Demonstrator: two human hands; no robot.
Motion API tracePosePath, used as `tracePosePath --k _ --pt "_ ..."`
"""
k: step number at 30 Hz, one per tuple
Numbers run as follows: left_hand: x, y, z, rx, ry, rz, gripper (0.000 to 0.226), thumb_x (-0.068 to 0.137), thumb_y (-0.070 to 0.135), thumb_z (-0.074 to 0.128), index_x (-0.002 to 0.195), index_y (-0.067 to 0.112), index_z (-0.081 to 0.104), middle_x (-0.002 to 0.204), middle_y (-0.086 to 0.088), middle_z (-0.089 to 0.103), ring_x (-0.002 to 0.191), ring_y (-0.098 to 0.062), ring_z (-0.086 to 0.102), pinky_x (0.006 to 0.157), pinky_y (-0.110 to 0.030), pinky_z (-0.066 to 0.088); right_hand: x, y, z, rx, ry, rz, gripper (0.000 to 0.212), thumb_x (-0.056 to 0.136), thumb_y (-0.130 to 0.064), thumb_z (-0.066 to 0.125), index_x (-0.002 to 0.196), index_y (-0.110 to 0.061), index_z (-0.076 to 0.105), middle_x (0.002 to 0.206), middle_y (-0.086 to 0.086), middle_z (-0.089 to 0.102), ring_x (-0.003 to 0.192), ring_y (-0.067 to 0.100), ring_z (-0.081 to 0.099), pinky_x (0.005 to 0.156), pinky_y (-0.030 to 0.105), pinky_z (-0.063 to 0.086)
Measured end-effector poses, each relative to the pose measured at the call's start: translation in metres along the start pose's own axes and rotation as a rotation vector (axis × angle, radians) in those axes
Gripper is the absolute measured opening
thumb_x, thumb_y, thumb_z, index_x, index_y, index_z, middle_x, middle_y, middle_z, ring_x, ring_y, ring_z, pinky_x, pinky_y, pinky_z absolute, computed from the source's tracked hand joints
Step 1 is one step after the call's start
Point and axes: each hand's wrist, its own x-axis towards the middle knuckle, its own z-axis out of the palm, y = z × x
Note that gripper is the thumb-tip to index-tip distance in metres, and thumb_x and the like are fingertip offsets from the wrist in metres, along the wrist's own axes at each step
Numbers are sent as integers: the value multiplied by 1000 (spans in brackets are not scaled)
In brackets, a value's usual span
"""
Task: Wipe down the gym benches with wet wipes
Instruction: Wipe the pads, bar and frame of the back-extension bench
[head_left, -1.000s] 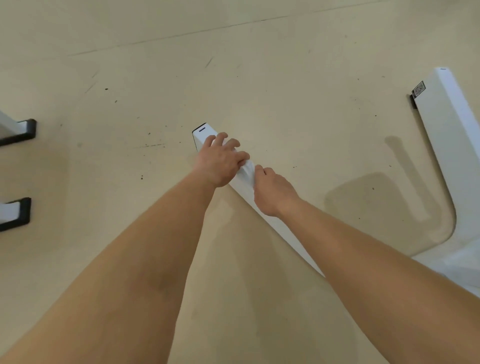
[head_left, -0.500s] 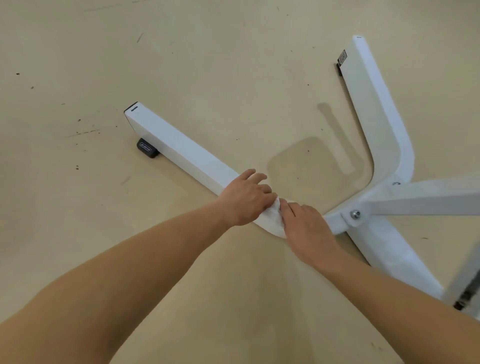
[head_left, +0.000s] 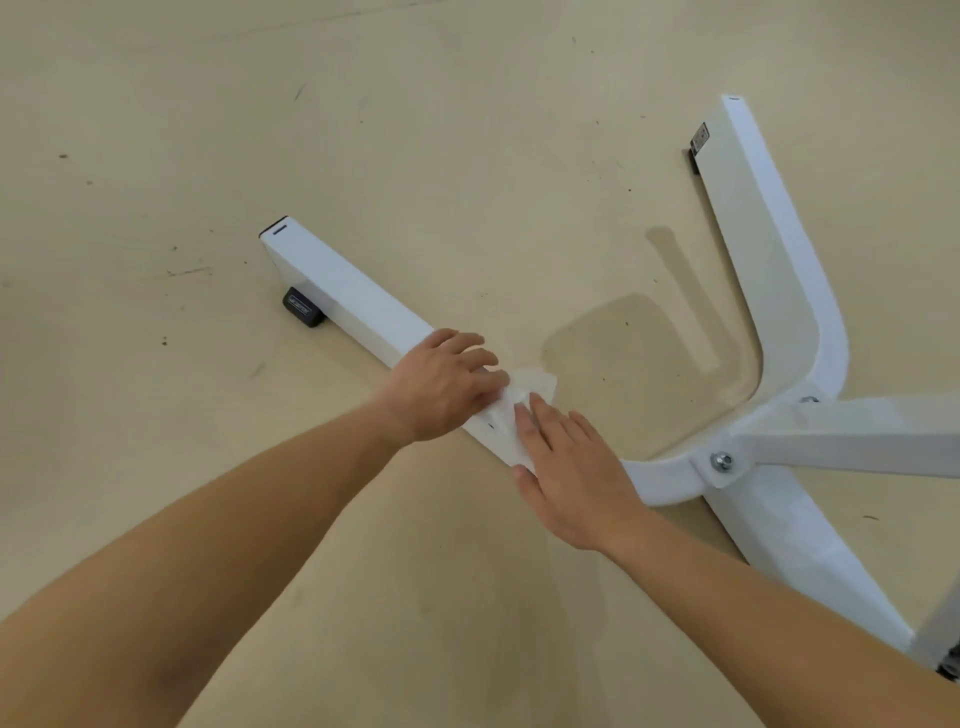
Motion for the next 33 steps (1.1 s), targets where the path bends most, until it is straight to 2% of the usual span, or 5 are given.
tracePosePath --k 4,9,19,23,33 --pt "-21 -55 -2 -2 -24 -190 47 103 49 26 121 35 67 128 4 66 131 -30 52 109 -47 38 52 -22 -18 -36 -44 -84 91 82 -58 -7 159 -10 -9 168 12 -4 155 23 4 126 41 -1" --pt "-34 -110 -4 10 -8 -394 52 101 50 20 120 35 66 136 3 61 138 -31 44 114 -50 31 126 -58 -44 -52 -49 -152 84 100 -60 23 159 -9 -10 168 10 -8 155 21 -5 126 44 -2" --pt "-54 -214 -11 -52 -59 -766 37 105 49 25 134 50 49 164 6 23 152 -34 9 123 -52 12 243 -127 -90 -85 -105 -184 81 101 -51 28 158 -10 -12 168 7 -11 155 18 -7 126 46 0" --pt "-51 -225 -14 -256 -41 -932 32 106 40 33 131 50 50 151 12 37 134 -32 35 93 -41 48 276 -147 -105 -132 -112 -173 76 102 -48 25 159 -10 -8 169 7 -6 155 18 -1 125 47 6" --pt "-39 -235 -13 -484 83 -1034 34 103 37 32 117 47 61 118 10 55 99 -19 61 76 -32 47 278 -147 -105 -134 33 -162 59 107 -36 27 158 -10 16 159 7 33 138 27 41 103 41 39"
